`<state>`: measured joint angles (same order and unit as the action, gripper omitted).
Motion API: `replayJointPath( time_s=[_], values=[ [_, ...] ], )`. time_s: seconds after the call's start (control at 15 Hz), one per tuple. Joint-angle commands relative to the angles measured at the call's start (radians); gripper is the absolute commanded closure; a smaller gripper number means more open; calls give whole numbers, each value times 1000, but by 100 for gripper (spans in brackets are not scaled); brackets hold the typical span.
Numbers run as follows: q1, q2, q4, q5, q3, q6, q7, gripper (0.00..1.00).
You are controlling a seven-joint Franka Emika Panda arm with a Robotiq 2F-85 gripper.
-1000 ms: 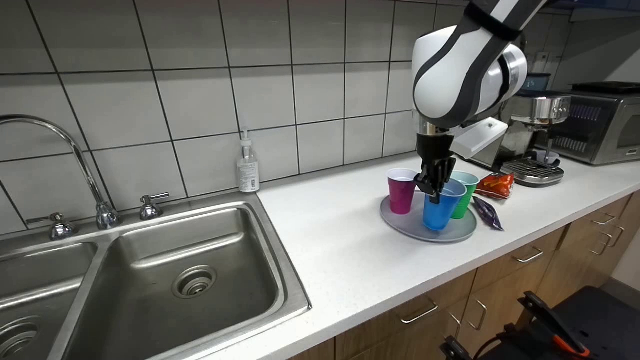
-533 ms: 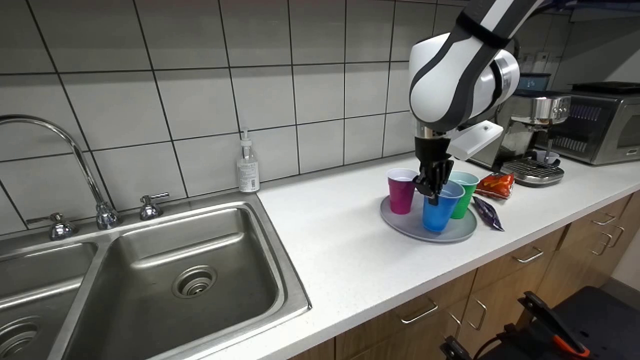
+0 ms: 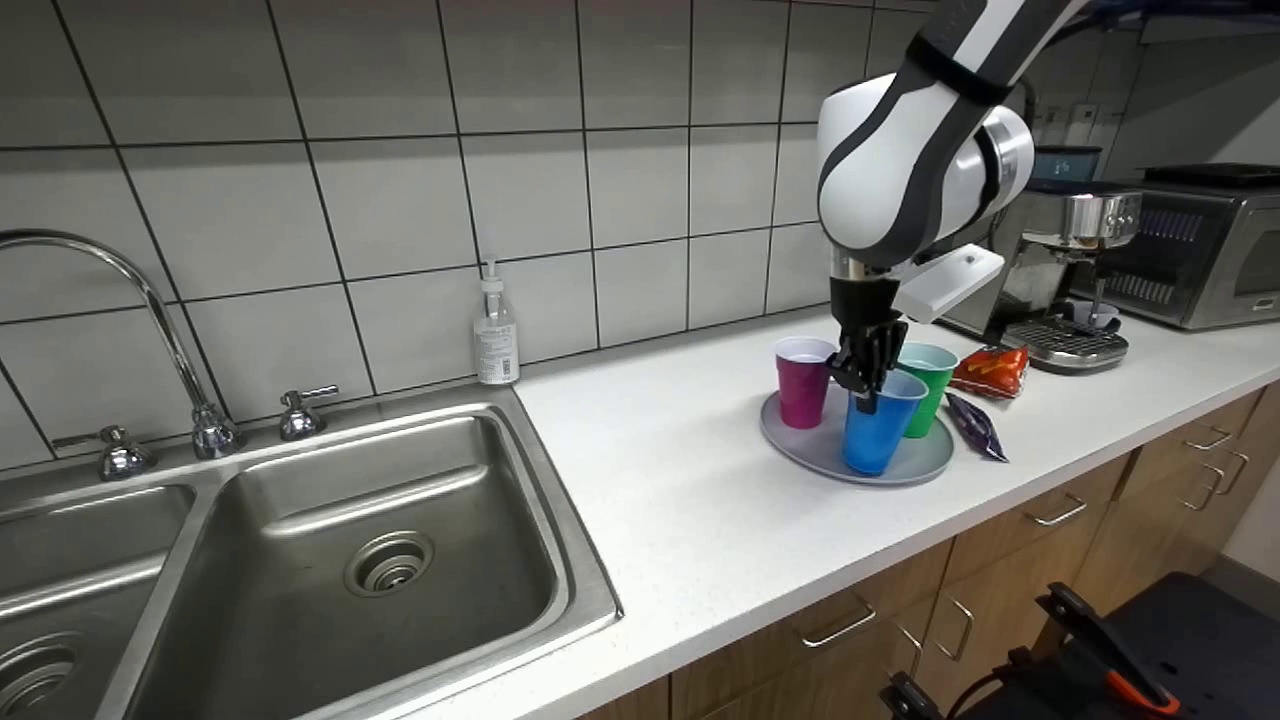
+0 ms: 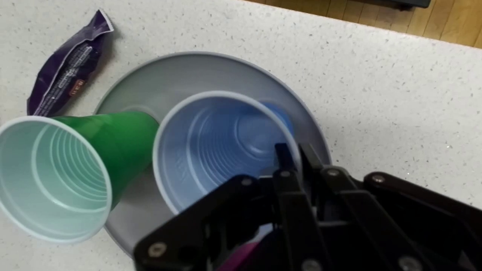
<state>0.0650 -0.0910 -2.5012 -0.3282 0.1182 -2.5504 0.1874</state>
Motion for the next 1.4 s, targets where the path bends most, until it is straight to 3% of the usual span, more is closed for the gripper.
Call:
replayJointPath(
  time_s=[0.0, 0.53, 1.33],
  values=[
    [11, -11, 17, -32, 1, -4, -13, 57],
    [14, 21, 9, -8, 1, 1, 7, 1],
    [37, 230, -96, 112, 16, 1, 64, 0]
  ],
)
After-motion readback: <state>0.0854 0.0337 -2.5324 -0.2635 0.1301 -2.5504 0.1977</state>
